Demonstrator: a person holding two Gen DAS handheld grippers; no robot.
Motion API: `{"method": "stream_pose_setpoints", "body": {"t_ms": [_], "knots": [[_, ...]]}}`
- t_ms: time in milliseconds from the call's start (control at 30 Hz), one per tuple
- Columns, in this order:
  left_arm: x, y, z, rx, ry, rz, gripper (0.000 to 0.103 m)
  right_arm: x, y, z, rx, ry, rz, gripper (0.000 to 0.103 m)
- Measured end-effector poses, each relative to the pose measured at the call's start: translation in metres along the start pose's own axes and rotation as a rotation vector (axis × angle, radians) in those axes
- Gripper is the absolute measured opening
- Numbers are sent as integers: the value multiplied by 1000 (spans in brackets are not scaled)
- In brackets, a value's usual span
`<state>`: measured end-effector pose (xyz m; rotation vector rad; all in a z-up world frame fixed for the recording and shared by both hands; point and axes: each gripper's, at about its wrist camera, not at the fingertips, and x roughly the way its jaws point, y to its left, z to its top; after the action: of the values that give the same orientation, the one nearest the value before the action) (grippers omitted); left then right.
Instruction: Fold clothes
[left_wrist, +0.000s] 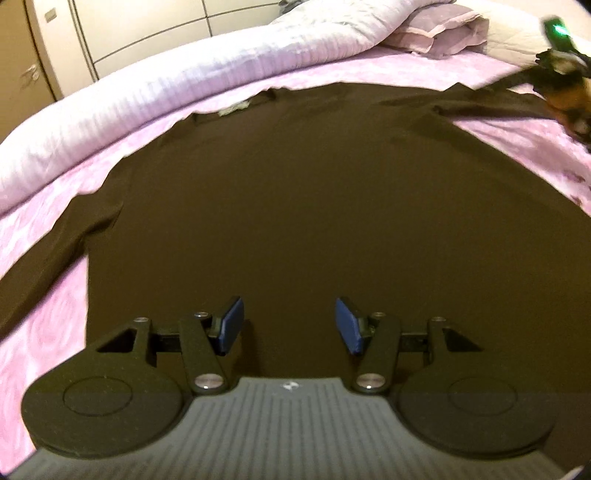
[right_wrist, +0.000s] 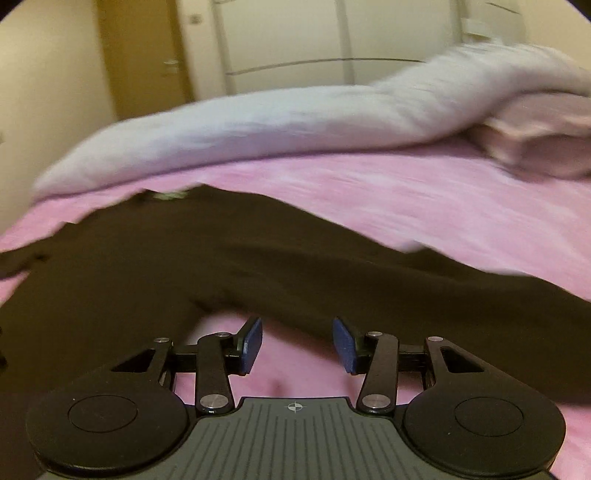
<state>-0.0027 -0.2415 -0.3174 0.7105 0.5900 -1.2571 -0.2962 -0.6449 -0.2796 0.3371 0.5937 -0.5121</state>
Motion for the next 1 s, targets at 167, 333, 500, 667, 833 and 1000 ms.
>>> {"method": "stream_pose_setpoints", "body": {"t_ms": [167,333,500,667,833,1000], "knots": [[-16,17,-23,-22,-4,-1,51,72,53,23,-34,48,66,47],[-34,30,-39,-29,-27,31,51,94,56,6,-114,149,-36,46],[-54,38,-60,-89,-18,55,51,39,37,-20,44,175,-77,47],[-93,36,-82,-191,-37,88,51,-48,76,-49,80,88,-125,48],[-136,35,-107,-263,-61,133,52,-112,131,-95,135,45,-61,50],[-177,37,-128,-333,-89,172,57,-146,174,-122,177,74,-66,54]]}}
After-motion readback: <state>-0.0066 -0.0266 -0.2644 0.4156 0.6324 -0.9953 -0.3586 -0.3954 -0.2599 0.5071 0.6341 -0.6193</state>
